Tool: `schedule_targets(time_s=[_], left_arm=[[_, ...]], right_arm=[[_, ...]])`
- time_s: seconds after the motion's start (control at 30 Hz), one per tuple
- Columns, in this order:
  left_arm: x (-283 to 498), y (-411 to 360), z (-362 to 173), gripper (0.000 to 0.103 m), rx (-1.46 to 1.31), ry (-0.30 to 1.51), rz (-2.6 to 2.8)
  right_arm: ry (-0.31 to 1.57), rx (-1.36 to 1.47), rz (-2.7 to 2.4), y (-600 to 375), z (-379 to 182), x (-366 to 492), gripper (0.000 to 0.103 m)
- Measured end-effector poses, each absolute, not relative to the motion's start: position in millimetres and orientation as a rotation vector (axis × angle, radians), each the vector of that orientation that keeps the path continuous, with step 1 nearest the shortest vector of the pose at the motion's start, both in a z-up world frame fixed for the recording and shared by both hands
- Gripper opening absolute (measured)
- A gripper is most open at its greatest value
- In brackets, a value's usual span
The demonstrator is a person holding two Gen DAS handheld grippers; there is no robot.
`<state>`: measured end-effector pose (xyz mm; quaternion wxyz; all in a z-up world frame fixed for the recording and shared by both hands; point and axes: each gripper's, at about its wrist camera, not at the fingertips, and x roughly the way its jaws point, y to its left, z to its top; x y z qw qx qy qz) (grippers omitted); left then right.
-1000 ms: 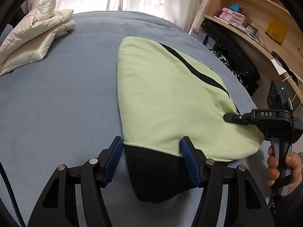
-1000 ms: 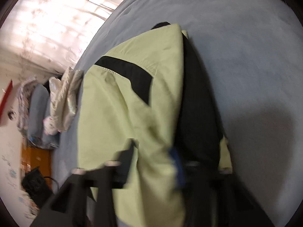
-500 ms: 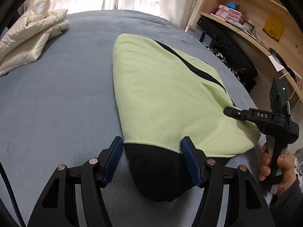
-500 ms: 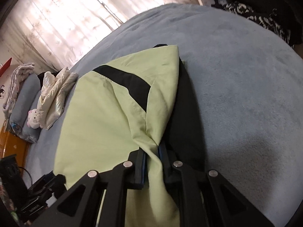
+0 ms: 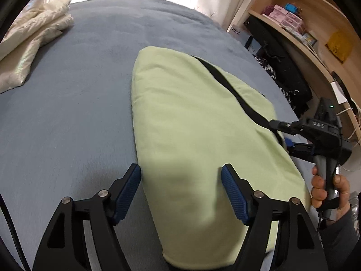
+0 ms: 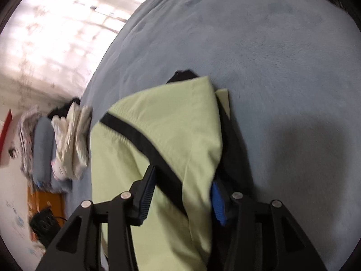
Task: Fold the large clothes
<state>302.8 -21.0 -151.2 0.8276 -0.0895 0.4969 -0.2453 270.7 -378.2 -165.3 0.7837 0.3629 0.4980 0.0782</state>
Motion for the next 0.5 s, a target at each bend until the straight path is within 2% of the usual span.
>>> schedule_targets(time_s=[0.03, 0.07, 0.1, 0.2, 0.3, 0.43, 0.5], left_arm=[[306, -22, -153, 0.072, -0.197, 1.06, -0.519], [311, -22, -154, 0.072, -0.206, 1.068, -0.514], [313, -22, -154, 0.07, -0.214, 1.069, -0.512], [314, -24, -153, 0.07, -0.211, 1.053, -0.51], [313, -32, -160, 0.07, -0.164, 1.033, -0.492], [315, -37, -161, 0.072, -0.135, 1.031, -0.479], [315, -36, -157, 0.072, -0.124, 1.04, -0.47]], right_arm=[[1.062, 0.738, 0.147, -378, -162, 273, 0.035], [1.057, 0.654, 0.118, -375, -156, 274, 0.008], [1.035, 0.601, 0.106, -373, -149, 274, 0.005], [0.929, 0.478, 0.05, -372, -128, 260, 0.004], [0.995, 0.449, 0.027, -372, -150, 262, 0.003], [1.005, 0.418, 0.004, -369, -152, 263, 0.004], [1.017, 0.395, -0.018, -366, -144, 262, 0.009]])
